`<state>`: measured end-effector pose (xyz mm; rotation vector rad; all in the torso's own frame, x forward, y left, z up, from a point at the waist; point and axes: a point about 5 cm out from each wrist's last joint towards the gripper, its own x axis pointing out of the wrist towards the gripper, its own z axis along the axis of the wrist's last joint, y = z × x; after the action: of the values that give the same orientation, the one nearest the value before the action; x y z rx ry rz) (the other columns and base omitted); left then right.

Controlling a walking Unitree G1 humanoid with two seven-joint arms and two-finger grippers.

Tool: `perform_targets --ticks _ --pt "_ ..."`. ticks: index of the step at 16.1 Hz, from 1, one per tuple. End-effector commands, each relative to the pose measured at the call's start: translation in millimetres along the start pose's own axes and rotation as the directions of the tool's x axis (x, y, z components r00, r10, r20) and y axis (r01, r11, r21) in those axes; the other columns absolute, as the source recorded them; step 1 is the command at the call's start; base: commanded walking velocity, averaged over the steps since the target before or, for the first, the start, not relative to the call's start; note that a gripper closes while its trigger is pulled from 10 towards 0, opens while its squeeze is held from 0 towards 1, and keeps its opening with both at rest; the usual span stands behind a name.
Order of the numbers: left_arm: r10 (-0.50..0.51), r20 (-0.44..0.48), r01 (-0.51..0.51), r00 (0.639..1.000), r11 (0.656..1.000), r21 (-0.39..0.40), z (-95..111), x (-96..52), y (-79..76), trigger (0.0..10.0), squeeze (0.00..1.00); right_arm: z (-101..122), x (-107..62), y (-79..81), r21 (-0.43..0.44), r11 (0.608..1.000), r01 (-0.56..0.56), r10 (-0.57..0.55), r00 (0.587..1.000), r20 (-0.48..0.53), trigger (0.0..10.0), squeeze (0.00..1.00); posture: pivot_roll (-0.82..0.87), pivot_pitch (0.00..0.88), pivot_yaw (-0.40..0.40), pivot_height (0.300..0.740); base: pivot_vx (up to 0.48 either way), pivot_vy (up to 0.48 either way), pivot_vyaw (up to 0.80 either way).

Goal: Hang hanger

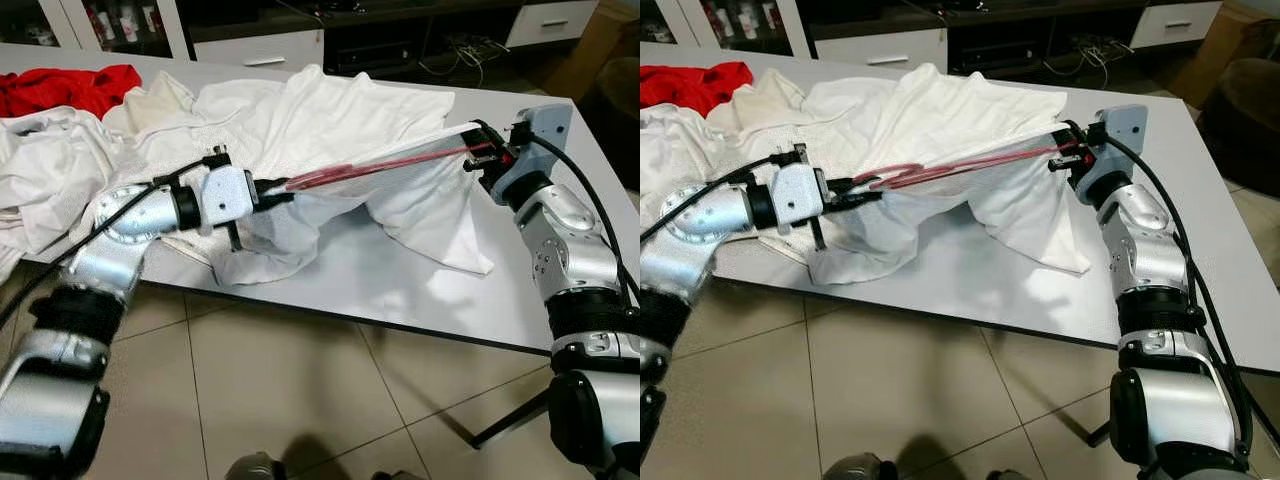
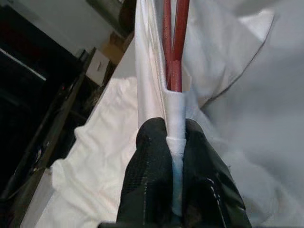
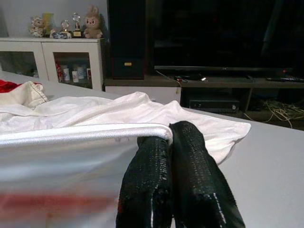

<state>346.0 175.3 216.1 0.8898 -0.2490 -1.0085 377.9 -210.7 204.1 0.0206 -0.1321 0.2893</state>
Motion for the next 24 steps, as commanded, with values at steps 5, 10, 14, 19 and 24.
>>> perform_targets --ticks 5,10,14,19,24 --pt "-0.037 -0.236 0.049 0.971 0.998 0.048 -20 -10.2 15.0 5.3 0.0 11 -3.8 -7.7 0.006 0.999 0.038 -0.038 0.999 0.028 4.7 0.0 0.14 0.027 0.011 0.74 0.0 0.0 0.0" --pt "0.007 -0.287 0.022 0.958 0.995 0.098 -19 -6.2 29.1 6.9 0.0 12 -4.1 -9.4 0.006 0.998 0.056 -0.056 0.998 0.017 4.5 0.0 0.13 0.027 0.013 0.74 0.0 0.0 0.0" --pt "0.063 -0.146 -0.049 0.987 0.994 0.099 -4 -3.1 39.0 7.5 0.0 -3 -7.3 -15.0 0.002 0.994 0.108 -0.107 0.993 -0.053 4.4 0.0 0.13 0.028 0.019 0.74 0.0 0.0 0.0" --pt "-0.016 -0.087 0.014 0.996 1.0 -0.021 -12 -6.5 18.9 9.0 0.0 -12 -10.0 -22.0 -0.01 0.986 0.168 -0.168 0.979 -0.112 8.5 0.0 0.13 0.032 0.026 0.74 0.0 0.0 0.0" --pt "0.039 -0.21 -0.033 0.977 0.999 0.031 -28 -19.6 16.1 9.8 0.0 7 -14.4 -39.2 -0.044 0.984 0.17 -0.174 0.979 -0.111 10.0 0.0 0.14 0.039 0.028 0.74 0.0 0.0 0.0"
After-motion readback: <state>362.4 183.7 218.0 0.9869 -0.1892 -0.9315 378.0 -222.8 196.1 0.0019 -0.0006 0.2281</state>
